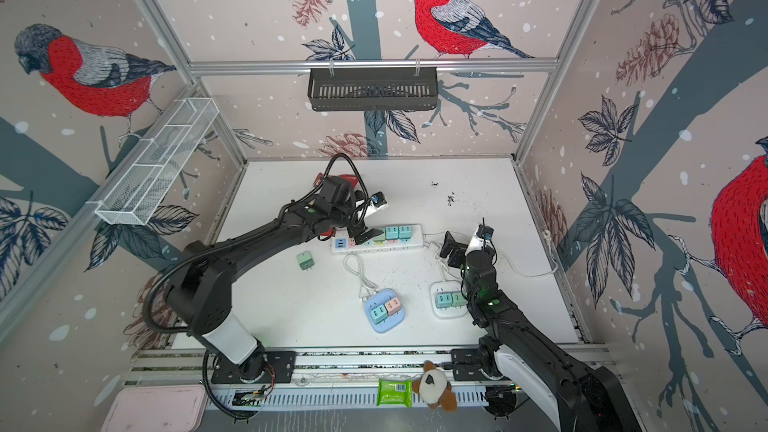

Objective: Insert the plug
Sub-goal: 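Open the left gripper and lift it away from the plugged charger, then reach the right gripper to the loose green charger beside the strip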

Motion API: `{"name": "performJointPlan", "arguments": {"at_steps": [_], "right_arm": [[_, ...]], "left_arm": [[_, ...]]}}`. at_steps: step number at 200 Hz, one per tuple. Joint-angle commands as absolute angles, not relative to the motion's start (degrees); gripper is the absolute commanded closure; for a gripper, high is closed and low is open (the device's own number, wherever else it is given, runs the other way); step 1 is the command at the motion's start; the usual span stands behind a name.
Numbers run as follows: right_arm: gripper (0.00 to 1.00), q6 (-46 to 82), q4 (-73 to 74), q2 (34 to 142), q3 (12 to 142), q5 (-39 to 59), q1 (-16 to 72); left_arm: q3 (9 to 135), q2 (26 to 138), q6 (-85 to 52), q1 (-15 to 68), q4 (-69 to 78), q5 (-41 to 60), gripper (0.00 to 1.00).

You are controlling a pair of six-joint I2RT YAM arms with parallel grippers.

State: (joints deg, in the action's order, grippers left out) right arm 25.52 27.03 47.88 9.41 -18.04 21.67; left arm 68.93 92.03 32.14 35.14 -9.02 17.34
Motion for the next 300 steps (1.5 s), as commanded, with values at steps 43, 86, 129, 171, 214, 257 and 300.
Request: {"name": "performJointPlan", "arguments": {"at_steps": [43, 86, 129, 171, 214, 257, 300], "right_arm": [[0.01, 26.57, 24.76, 47.15, 10.78, -16.67, 21.53], [0.00, 38.43, 15.44, 46.20, 15.54, -24.50, 21.25], [0.01, 36.61, 15.51, 42.86, 15.95, -16.75, 21.10], [0.00, 33.27, 23.53, 37.80, 11.58, 0.78, 23.78], [0.01, 28.42, 12.45, 39.74, 18.85, -13.65, 38.17], [0.05, 26.59, 9.17, 45.88, 23.99, -18.59, 46.25], [0.17, 26.30, 12.92, 59.36, 30.10, -21.04, 55.66]], "left_arm": [[48.90, 63.32, -11.19, 33.71, 11.21, -8.10, 0.02], [38.15, 54.16, -41.99, 31.71, 4.25, -19.52, 0.02], [33.40, 50.25, -75.47, 32.45, -17.20, -53.05, 0.01], [38.28, 53.65, -67.25, 32.20, -19.33, -56.46, 0.02], [40.43, 57.54, -55.94, 28.23, -20.10, -54.13, 0.03], [36.59, 55.69, -53.94, 19.20, -15.63, -45.18, 0.03], [32.46, 56.78, -55.27, 5.57, -12.68, -30.69, 0.03]]}}
